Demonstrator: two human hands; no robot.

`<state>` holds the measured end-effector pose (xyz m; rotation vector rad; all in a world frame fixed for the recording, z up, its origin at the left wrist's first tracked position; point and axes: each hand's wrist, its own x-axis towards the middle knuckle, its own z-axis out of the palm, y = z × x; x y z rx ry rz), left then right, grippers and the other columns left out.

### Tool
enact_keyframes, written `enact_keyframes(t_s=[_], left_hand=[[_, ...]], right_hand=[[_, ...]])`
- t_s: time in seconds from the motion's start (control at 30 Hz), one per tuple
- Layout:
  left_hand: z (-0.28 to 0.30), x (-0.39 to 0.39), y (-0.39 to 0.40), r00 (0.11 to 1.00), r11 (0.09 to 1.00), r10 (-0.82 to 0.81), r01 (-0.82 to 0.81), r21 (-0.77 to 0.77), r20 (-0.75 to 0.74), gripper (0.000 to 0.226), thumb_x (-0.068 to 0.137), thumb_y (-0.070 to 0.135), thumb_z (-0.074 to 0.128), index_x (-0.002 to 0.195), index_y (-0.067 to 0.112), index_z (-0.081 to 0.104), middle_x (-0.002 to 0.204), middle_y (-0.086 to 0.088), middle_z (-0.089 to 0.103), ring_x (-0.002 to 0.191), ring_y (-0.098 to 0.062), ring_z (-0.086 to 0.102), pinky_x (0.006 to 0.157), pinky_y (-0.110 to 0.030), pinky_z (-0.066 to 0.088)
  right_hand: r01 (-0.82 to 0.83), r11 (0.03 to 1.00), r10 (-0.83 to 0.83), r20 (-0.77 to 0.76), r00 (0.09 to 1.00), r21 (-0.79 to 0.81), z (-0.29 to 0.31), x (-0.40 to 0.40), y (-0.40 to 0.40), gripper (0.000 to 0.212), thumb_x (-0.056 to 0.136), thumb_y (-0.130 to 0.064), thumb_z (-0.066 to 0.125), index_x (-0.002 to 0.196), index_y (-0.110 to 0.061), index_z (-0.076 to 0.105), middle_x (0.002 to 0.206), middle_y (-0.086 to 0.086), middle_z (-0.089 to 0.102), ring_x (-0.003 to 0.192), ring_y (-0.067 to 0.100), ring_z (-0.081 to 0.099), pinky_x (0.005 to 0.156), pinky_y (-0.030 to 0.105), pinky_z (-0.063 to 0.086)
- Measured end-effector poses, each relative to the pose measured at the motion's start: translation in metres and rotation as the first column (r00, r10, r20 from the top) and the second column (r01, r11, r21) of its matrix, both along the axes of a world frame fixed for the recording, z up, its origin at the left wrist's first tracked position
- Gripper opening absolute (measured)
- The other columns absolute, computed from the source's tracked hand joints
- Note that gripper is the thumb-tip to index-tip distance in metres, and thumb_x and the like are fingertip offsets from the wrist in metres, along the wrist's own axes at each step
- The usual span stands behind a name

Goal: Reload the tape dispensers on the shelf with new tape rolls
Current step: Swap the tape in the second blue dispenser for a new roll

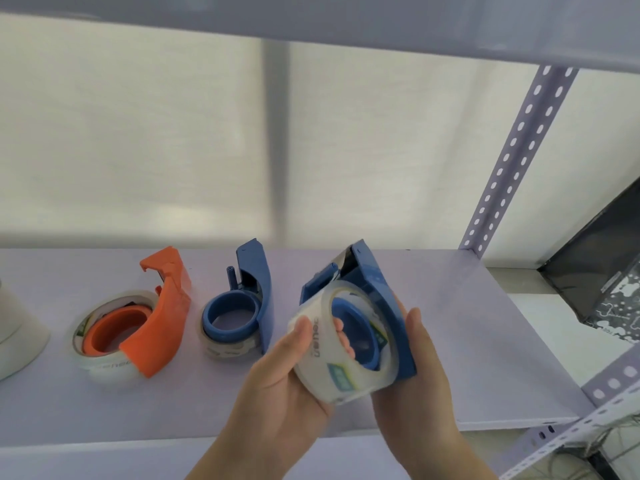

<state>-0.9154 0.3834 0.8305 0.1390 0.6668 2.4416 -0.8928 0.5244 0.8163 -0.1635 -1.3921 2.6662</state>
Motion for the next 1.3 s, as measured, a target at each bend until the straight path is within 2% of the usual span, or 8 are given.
enact_keyframes(t_s=[0.23, 0.4, 0.53, 0.77, 0.9, 1.03, 1.13, 1.3], left_hand=[[0.009, -0.01, 0.021, 0.979, 0.96, 0.032, -0.086, -0.268, -0.201, 0.04, 0.087, 0.038, 0.051, 0.102, 0.006, 0.071, 0.095, -0.009, 0.076, 0.091, -0.02, 0.071, 0.077, -0.033, 0.058], [0.003, -0.024, 0.022, 0.896, 0.516, 0.116, -0.423, -0.745, -0.428, 0.047, 0.084, 0.054, 0.051, 0.116, 0.019, 0.058, 0.077, 0.01, 0.068, 0.074, -0.012, 0.061, 0.079, -0.027, 0.05], [-0.006, -0.027, 0.024, 0.883, 0.405, 0.16, -0.467, -0.786, -0.442, 0.017, 0.093, 0.038, 0.047, 0.107, 0.034, 0.056, 0.091, 0.008, 0.067, 0.086, -0.01, 0.066, 0.089, -0.035, 0.054], [-0.014, -0.026, 0.023, 0.913, 0.283, 0.06, -0.404, -0.87, -0.404, 0.03, 0.096, 0.026, 0.04, 0.076, 0.04, 0.059, 0.081, 0.021, 0.054, 0.086, -0.006, 0.05, 0.074, -0.015, 0.039], [-0.009, -0.022, 0.025, 0.913, 0.204, 0.037, -0.405, -0.891, -0.406, 0.04, 0.097, 0.025, 0.037, 0.136, 0.027, 0.046, 0.138, 0.014, 0.051, 0.128, -0.006, 0.043, 0.103, -0.019, 0.029], [-0.005, -0.015, 0.028, 0.876, 0.2, -0.018, -0.469, -0.86, -0.482, 0.037, 0.096, 0.017, 0.04, 0.092, 0.05, 0.054, 0.091, 0.041, 0.057, 0.082, 0.032, 0.046, 0.074, 0.009, 0.032], [-0.005, -0.007, 0.032, 0.833, 0.089, -0.104, -0.537, -0.839, -0.544, 0.047, 0.096, 0.029, 0.043, 0.141, 0.033, 0.032, 0.144, 0.022, 0.037, 0.129, 0.012, 0.032, 0.107, -0.011, 0.024], [0.011, 0.003, 0.03, 0.585, 0.035, -0.347, -0.773, -0.633, -0.733, 0.065, 0.094, 0.042, 0.041, 0.148, 0.03, 0.009, 0.155, 0.023, 0.001, 0.143, 0.005, -0.002, 0.116, -0.018, 0.005]], right_hand=[[0.096, 0.994, -0.093, 0.055, 0.994, -0.049, 0.001, -0.012, 0.011, 0.054, 0.092, -0.052, 0.035, 0.122, -0.019, 0.065, 0.114, 0.015, 0.068, 0.103, 0.033, 0.057, 0.075, 0.044, 0.04], [0.181, 0.978, -0.184, 0.015, 0.983, 0.101, 0.003, -0.027, 0.023, 0.04, 0.096, -0.043, 0.037, 0.114, -0.028, 0.069, 0.11, 0.002, 0.074, 0.107, 0.02, 0.067, 0.086, 0.032, 0.044], [0.143, 0.93, -0.155, 0.011, 0.988, 0.339, -0.003, -0.05, 0.03, 0.038, 0.102, -0.037, 0.029, 0.113, -0.035, 0.066, 0.099, -0.013, 0.076, 0.092, 0.005, 0.07, 0.07, 0.019, 0.054], [0.08, 0.879, -0.132, 0.078, 0.988, 0.47, -0.012, -0.062, 0.026, 0.04, 0.099, -0.04, 0.039, 0.136, -0.03, 0.052, 0.134, -0.006, 0.061, 0.123, 0.013, 0.058, 0.11, 0.041, 0.039], [0.082, 0.857, -0.136, 0.069, 0.988, 0.509, -0.014, -0.059, 0.029, 0.039, 0.101, -0.034, 0.039, 0.138, -0.027, 0.049, 0.135, -0.008, 0.06, 0.121, 0.008, 0.058, 0.108, 0.035, 0.041], [0.029, 0.827, -0.107, 0.107, 0.989, 0.562, -0.012, -0.057, 0.035, 0.045, 0.099, -0.045, 0.04, 0.141, -0.031, 0.044, 0.142, -0.015, 0.051, 0.121, 0.0, 0.053, 0.1, 0.022, 0.042], [0.019, 0.814, -0.101, 0.108, 0.989, 0.581, -0.008, -0.052, 0.04, 0.048, 0.099, -0.043, 0.038, 0.146, -0.03, 0.037, 0.146, -0.02, 0.04, 0.125, -0.005, 0.042, 0.101, 0.017, 0.031], [0.055, 0.711, -0.138, 0.062, 0.989, 0.701, -0.003, -0.039, 0.045, 0.047, 0.099, -0.044, 0.038, 0.145, -0.033, 0.037, 0.149, -0.02, 0.037, 0.135, -0.002, 0.033, 0.105, 0.018, 0.022]])
